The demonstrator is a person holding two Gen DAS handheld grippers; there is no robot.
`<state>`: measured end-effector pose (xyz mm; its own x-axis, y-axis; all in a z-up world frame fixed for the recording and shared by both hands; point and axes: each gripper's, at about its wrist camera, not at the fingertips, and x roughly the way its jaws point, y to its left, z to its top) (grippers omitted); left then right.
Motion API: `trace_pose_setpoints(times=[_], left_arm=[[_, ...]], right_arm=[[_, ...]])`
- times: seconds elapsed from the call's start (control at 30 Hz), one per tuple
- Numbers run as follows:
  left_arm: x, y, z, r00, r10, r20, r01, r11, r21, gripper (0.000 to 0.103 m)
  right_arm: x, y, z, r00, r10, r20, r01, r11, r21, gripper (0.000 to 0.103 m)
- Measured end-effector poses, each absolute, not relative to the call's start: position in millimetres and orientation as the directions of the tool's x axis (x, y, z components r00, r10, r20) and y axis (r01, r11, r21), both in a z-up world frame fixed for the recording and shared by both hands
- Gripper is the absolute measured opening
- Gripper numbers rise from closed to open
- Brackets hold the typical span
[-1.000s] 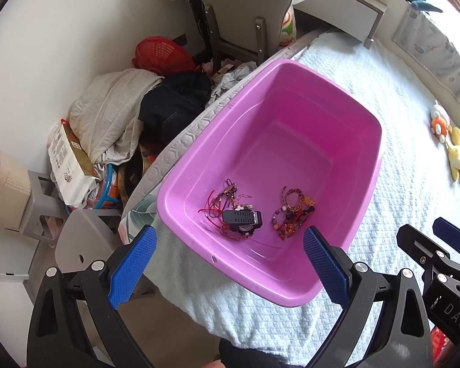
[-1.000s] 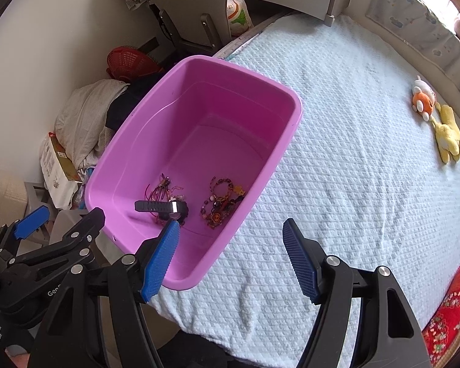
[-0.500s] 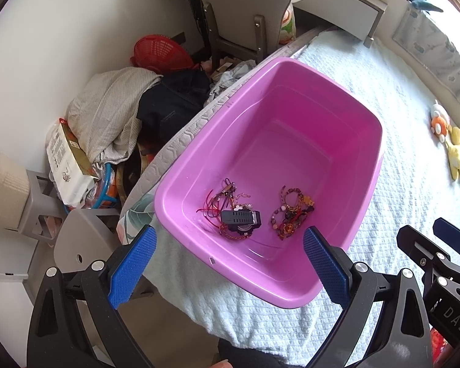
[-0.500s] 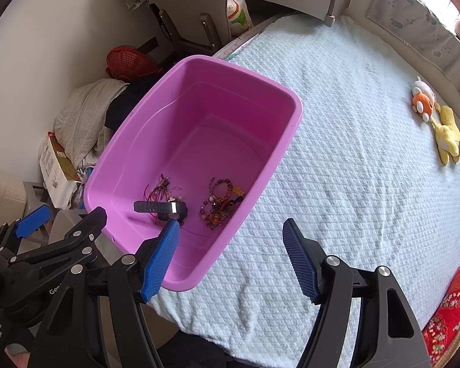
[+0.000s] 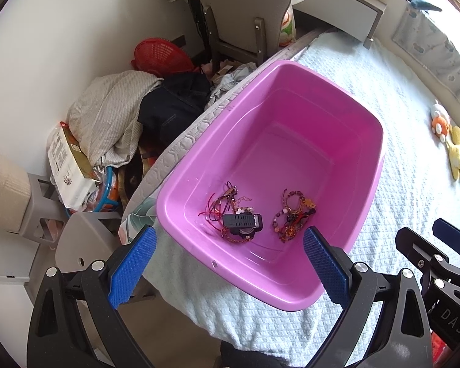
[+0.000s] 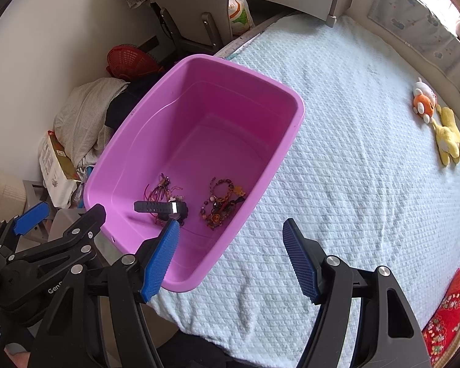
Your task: Organize jewelry
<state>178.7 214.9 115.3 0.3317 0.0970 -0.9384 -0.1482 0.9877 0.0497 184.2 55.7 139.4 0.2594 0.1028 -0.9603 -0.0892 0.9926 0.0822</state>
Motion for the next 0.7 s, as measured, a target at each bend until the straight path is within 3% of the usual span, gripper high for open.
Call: trace_pose_setpoints(times=[0.7], left_arm=[[177.7, 217.4, 112.3, 0.308, 0.056, -0.950, -0.141, 0.990, 0.013, 0.095]], right_arm=[[181.7, 59.7, 138.8, 0.255, 0.104, -0.961, -0.093, 0.992, 0.083, 0.067]])
